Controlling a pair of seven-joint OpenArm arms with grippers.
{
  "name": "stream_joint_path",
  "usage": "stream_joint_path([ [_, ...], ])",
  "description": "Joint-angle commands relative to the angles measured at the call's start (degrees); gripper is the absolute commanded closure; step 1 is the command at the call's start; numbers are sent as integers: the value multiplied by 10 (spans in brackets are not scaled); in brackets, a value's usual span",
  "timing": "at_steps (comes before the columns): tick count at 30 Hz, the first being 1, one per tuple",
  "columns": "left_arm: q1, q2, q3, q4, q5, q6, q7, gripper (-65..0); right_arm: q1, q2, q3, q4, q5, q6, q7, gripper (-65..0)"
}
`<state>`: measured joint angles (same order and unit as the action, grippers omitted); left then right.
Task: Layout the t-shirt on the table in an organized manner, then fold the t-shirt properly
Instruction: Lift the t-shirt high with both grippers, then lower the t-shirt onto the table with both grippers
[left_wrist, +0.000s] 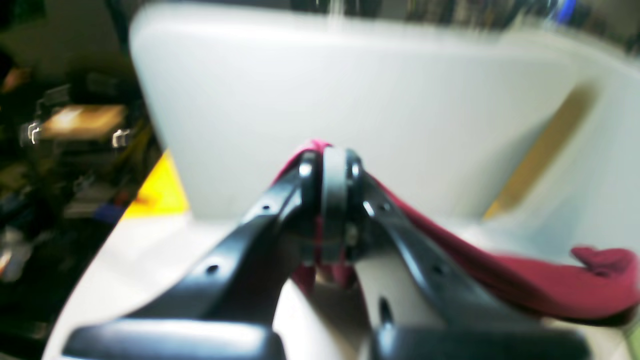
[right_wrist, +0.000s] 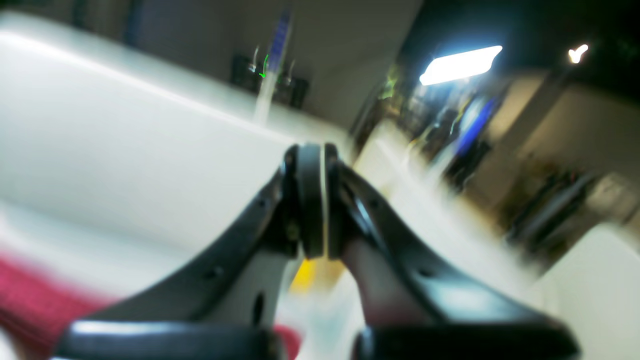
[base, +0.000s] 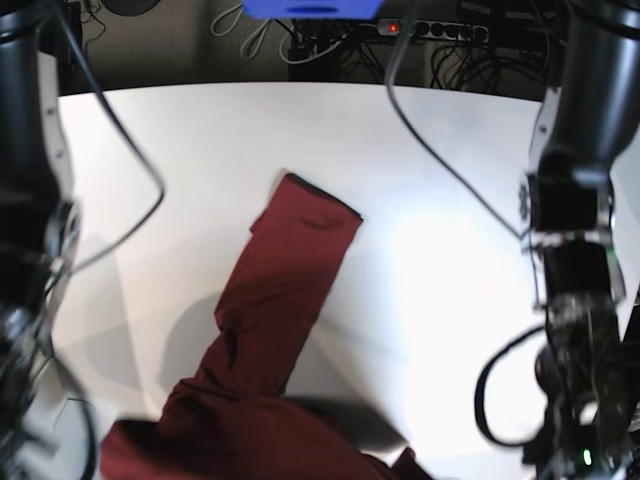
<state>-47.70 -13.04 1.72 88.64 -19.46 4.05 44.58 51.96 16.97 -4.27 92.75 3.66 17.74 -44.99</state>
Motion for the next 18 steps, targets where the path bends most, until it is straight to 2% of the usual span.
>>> stream_joint_path([
  [1, -2, -5, -2, 16, 2, -1, -17, -1, -15, 4, -1, 22, 9, 2, 9, 0],
  [6, 118, -25, -2, 62, 0, -1, -16, -1, -153, -2, 23, 84, 10, 2, 12, 0],
  [9, 166, -25, -2, 71, 0, -1, -15, -1, -197, -37, 35, 87, 10, 2, 24, 0],
  [11, 208, -25, -4, 100, 1, 1, -14, -1, -232, -45, 36, 91, 9, 2, 30, 0],
  [18, 355, -23, -81, 153, -1, -2, -9, -1, -313, -82, 36, 102, 9, 2, 32, 0],
])
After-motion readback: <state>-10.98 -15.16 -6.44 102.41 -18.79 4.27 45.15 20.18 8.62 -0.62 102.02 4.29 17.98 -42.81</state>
